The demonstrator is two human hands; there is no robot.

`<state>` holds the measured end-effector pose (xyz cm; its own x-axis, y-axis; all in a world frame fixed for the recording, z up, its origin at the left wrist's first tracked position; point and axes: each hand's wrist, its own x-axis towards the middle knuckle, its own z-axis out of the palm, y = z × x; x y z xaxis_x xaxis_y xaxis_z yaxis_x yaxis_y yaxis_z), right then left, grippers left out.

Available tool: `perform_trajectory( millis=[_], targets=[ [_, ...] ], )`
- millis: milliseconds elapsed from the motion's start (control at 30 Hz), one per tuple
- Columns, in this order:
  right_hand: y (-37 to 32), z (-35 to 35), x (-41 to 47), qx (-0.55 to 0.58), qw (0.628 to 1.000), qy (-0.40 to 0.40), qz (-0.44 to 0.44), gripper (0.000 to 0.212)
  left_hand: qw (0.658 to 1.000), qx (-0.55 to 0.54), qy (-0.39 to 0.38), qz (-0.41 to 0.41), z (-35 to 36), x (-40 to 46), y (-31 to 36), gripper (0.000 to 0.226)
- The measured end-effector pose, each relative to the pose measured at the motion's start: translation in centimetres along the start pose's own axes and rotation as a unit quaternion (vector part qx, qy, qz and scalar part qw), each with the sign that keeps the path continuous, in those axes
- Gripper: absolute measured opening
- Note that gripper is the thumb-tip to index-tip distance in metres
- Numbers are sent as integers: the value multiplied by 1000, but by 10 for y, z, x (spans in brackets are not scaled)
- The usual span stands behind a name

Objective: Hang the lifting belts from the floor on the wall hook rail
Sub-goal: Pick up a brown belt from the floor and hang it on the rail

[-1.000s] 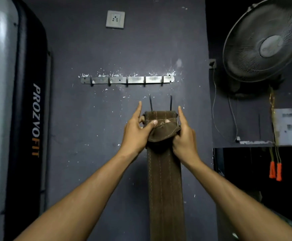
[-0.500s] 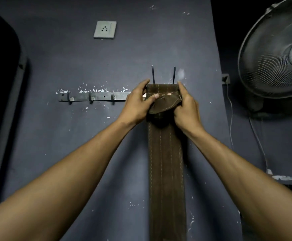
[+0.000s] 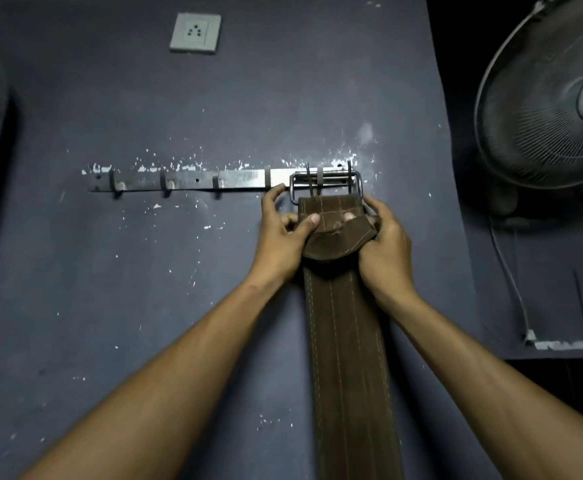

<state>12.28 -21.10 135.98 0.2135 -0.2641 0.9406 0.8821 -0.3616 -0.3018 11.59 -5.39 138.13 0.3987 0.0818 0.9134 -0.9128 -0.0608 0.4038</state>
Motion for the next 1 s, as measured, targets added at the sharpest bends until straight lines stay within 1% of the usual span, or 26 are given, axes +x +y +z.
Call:
perform_trajectory(
  millis=[33,100,133,167,233,333,400,467,567,633,700,767,833,867,933,1000],
  targets=[
    [0,2,-8,23,999,5,32,45,1000,-10,22,-12,2,-9,-3,52],
    [5,2,-31,45,996,-25,74,29,999,14,48,-22,4,-33,-15,29],
    [9,0,-42,50,994,-53,79,24,998,32,42,-22,5,-47,-21,23],
    [13,0,-55,53,992,-79,82,20,998,40,30,-28,6,-61,-27,23],
    [19,-2,-76,61,990,-101,82,20,997,59,16,-38,7,-82,-37,23],
    [22,1,-91,63,990,-79,94,25,989,140,51,-20,9,-100,-43,27],
    [19,6,-93,50,991,-68,100,26,985,160,60,-14,8,-101,-41,30],
    [14,9,-94,59,989,-67,118,25,985,164,50,-25,4,-97,-37,32],
    [10,4,-117,124,977,-77,154,24,989,138,46,-37,-4,-110,-41,32],
    [15,-4,-158,142,961,-104,213,30,991,111,16,-79,-11,-149,-59,37],
    [24,-14,-212,121,947,-117,274,36,986,95,-14,-135,-18,-212,-86,50],
    [27,-18,-250,79,947,-86,299,38,983,84,-25,-159,-21,-262,-103,56],
    [26,-15,-259,43,949,-42,311,44,979,66,7,-193,-18,-278,-110,59],
    [23,-16,-257,23,950,-34,309,47,977,72,16,-200,-17,-279,-108,60],
    [14,-17,-257,41,953,-35,300,46,979,70,13,-191,-16,-278,-101,58],
    [3,-37,-290,49,940,-48,335,42,977,42,-7,-209,-20,-309,-90,50]
  ],
)
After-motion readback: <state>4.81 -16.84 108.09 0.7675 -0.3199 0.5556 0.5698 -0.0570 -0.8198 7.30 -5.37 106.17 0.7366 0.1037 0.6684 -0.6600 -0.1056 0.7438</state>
